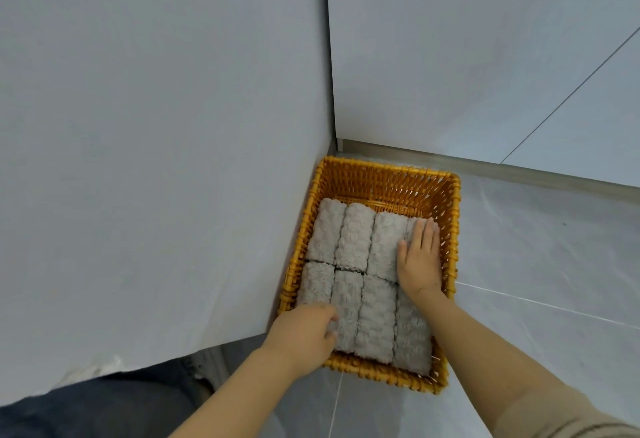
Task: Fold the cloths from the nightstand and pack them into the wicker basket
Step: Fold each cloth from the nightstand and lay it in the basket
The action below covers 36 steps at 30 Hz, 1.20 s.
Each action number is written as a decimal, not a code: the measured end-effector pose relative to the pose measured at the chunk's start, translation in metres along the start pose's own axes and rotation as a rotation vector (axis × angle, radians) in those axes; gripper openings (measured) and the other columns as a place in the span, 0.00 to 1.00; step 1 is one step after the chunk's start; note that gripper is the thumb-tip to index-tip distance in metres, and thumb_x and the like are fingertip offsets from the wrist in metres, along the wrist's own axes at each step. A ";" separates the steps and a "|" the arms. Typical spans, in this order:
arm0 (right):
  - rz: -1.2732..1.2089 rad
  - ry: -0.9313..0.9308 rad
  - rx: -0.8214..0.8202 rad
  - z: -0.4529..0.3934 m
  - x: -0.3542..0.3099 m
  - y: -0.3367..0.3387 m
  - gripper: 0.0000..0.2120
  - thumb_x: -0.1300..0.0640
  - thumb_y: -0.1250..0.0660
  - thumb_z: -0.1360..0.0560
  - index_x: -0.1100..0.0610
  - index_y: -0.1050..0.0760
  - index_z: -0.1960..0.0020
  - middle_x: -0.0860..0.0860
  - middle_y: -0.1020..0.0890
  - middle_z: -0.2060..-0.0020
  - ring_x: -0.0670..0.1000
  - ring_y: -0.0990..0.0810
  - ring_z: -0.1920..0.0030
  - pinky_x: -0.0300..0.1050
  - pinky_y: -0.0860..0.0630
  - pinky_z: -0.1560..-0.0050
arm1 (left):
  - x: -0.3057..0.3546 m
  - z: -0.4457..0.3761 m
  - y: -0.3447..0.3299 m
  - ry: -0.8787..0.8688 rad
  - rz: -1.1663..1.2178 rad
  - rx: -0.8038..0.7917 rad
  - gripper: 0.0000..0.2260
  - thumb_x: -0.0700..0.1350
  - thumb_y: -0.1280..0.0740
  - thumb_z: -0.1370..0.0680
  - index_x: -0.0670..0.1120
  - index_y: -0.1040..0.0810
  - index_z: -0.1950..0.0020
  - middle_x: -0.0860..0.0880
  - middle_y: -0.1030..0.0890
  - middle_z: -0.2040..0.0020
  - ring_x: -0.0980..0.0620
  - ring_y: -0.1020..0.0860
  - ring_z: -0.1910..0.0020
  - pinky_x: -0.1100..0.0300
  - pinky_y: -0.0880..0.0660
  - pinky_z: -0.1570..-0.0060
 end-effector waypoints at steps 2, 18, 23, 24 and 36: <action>0.051 -0.038 -0.079 -0.003 0.008 -0.013 0.29 0.50 0.55 0.16 0.64 0.60 0.21 0.61 0.59 0.22 0.59 0.62 0.22 0.51 0.62 0.23 | -0.004 0.002 -0.001 0.023 -0.048 -0.016 0.15 0.48 0.42 0.18 0.50 0.28 0.32 0.51 0.24 0.36 0.51 0.26 0.39 0.58 0.27 0.43; -0.311 -0.033 -0.177 0.074 -0.034 0.051 0.26 0.55 0.42 0.18 0.62 0.42 0.23 0.58 0.45 0.22 0.56 0.49 0.22 0.49 0.50 0.23 | 0.016 0.048 0.042 0.042 -0.205 0.202 0.13 0.46 0.44 0.18 0.49 0.26 0.37 0.50 0.24 0.40 0.50 0.28 0.42 0.57 0.31 0.49; -0.656 0.083 -0.271 0.141 -0.085 0.108 0.13 0.58 0.39 0.19 0.50 0.26 0.36 0.45 0.24 0.38 0.44 0.26 0.37 0.39 0.30 0.38 | 0.043 0.095 0.067 0.006 0.012 0.360 0.14 0.49 0.43 0.18 0.53 0.27 0.34 0.54 0.24 0.39 0.53 0.27 0.42 0.56 0.28 0.45; -0.688 0.113 -0.278 0.152 -0.097 0.120 0.11 0.58 0.39 0.19 0.48 0.25 0.38 0.43 0.22 0.41 0.42 0.24 0.41 0.39 0.28 0.40 | 0.048 0.109 0.073 -0.001 0.060 0.406 0.13 0.49 0.42 0.18 0.53 0.26 0.35 0.55 0.24 0.41 0.54 0.27 0.43 0.56 0.28 0.44; -0.629 0.614 -0.276 0.271 -0.246 0.219 0.11 0.55 0.38 0.19 0.46 0.23 0.39 0.39 0.19 0.46 0.37 0.23 0.46 0.30 0.27 0.46 | 0.012 0.309 0.138 -0.013 0.196 0.845 0.12 0.51 0.41 0.18 0.57 0.27 0.35 0.62 0.26 0.38 0.63 0.31 0.38 0.68 0.36 0.41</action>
Point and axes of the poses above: each hand's wrist, its own z-axis away from the middle knuckle, its own y-axis out of the back of the hand, x = y × z, the point moved 6 cm from there along -z, towards the middle knuckle
